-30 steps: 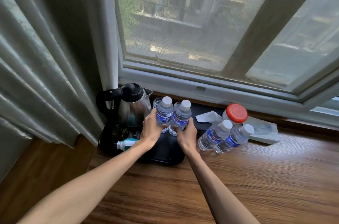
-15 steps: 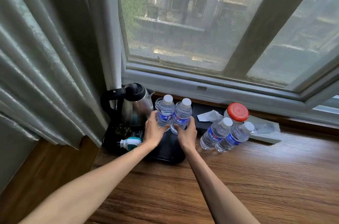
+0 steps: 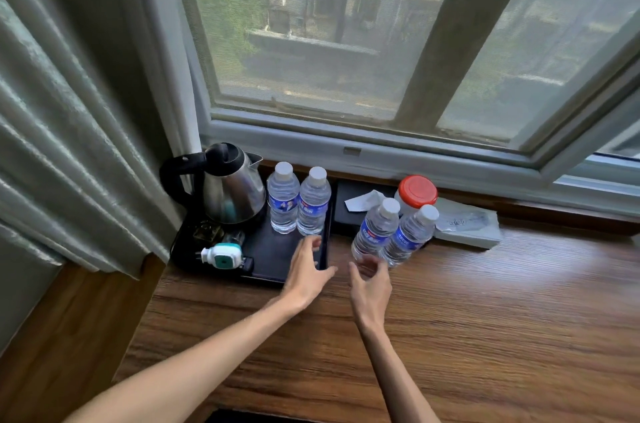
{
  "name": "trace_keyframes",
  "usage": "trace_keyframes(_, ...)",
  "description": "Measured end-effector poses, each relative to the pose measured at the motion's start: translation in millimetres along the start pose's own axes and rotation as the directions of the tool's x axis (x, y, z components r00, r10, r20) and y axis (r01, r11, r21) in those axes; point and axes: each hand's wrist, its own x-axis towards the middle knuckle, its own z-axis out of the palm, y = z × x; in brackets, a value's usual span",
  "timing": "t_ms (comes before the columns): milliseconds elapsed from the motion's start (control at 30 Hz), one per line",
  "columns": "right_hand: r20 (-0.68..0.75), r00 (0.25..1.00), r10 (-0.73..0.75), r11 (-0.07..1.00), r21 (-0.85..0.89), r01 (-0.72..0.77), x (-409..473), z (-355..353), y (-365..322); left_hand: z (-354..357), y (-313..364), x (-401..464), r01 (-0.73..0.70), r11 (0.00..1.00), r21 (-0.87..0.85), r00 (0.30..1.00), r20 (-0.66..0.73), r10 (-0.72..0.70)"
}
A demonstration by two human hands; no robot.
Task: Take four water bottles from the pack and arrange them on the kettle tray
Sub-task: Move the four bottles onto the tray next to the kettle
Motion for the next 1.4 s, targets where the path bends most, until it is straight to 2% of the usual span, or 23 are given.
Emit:
trace_keyframes(167, -0.112, 0.994, 0.019, 1.000, 0.000, -0.020, 16.4, -49.9, 2.5, 32.2, 34.9, 5.2, -0.071, 0.995, 0.064, 0.994, 0.093, 0.065)
trace_keyframes(267, -0.099, 0.995, 0.012, 1.000, 0.001, -0.012, 34.3, -68.5, -0.8, 45.7, 54.0, 10.1, -0.055, 0.997, 0.052, 0.993, 0.110, 0.049)
trace_keyframes(433, 0.024, 0.998, -0.065, 0.988, -0.142, 0.068, 71.9, -80.4, -1.2, 58.7, 66.6, 17.9, -0.031, 0.998, 0.056, 0.998, 0.057, 0.028)
trace_keyframes(700, 0.208, 0.973, -0.103, 0.989, -0.087, 0.123, 92.2, -87.7, 0.3, 75.6, 65.5, 24.5, -0.025, 0.994, 0.106, 0.999, -0.044, 0.030)
trace_keyframes(1067, 0.165, 0.978, -0.128, 0.985, -0.091, 0.145, 90.8, -88.9, 1.4, 81.8, 60.5, 22.8, -0.034, 0.996, 0.077, 0.989, -0.140, 0.045)
trace_keyframes(1400, 0.143, 0.977, -0.156, 0.986, -0.043, 0.164, 27.0, -72.2, 2.0, 42.9, 28.5, -18.3, -0.068, 0.997, -0.034, 0.979, -0.194, 0.060)
